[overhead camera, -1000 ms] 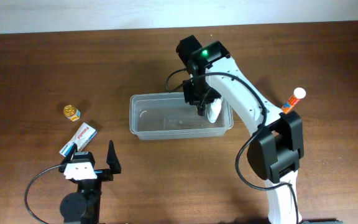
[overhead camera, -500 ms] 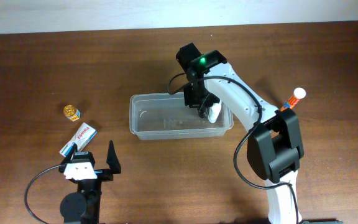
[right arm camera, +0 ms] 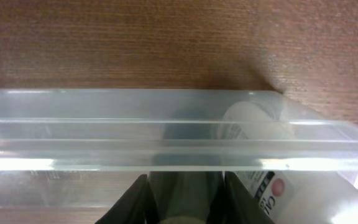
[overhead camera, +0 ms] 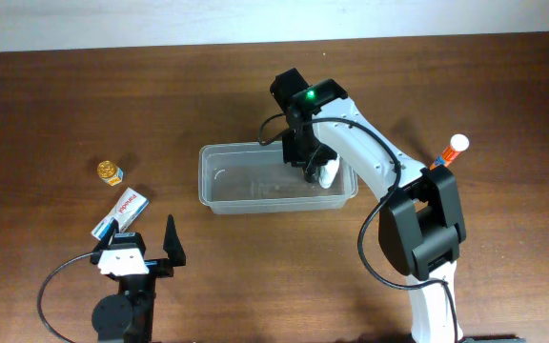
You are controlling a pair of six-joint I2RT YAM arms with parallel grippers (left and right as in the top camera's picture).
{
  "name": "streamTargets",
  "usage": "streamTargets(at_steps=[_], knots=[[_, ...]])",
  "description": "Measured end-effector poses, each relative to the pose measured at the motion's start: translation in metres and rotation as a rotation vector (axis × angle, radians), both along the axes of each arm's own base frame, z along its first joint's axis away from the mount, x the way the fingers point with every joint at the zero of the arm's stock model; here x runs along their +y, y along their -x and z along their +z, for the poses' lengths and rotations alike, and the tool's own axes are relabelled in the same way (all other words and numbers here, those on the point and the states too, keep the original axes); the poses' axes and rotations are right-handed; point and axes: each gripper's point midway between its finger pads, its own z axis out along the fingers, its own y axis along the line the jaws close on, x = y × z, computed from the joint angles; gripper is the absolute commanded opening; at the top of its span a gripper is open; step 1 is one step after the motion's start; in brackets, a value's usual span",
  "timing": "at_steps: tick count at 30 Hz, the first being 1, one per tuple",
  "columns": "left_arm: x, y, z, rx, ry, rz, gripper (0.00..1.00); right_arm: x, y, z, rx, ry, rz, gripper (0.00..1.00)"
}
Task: Pack container
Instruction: 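Place the dark bottle upright in the container beside the dropper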
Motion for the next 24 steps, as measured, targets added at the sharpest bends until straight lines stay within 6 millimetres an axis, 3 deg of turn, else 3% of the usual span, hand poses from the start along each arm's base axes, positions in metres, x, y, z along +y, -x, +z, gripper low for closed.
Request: streamTargets(at_steps=[17, 20, 24], knots=[[0.000, 0.000, 0.000, 0.000, 0.000, 0.000, 1.00, -0.003, 0.000, 0.002, 0.004, 0.005, -0.001, 0.36], [0.000, 0.000, 0.000, 0.000, 0.000, 0.000, 1.00, -0.005, 0.000, 0.013, 0.008, 0.007, -0.006, 0.36], [0.000, 0.000, 0.000, 0.000, 0.000, 0.000, 1.00, -0.003, -0.013, 0.051, -0.046, -0.019, -0.008, 0.40]])
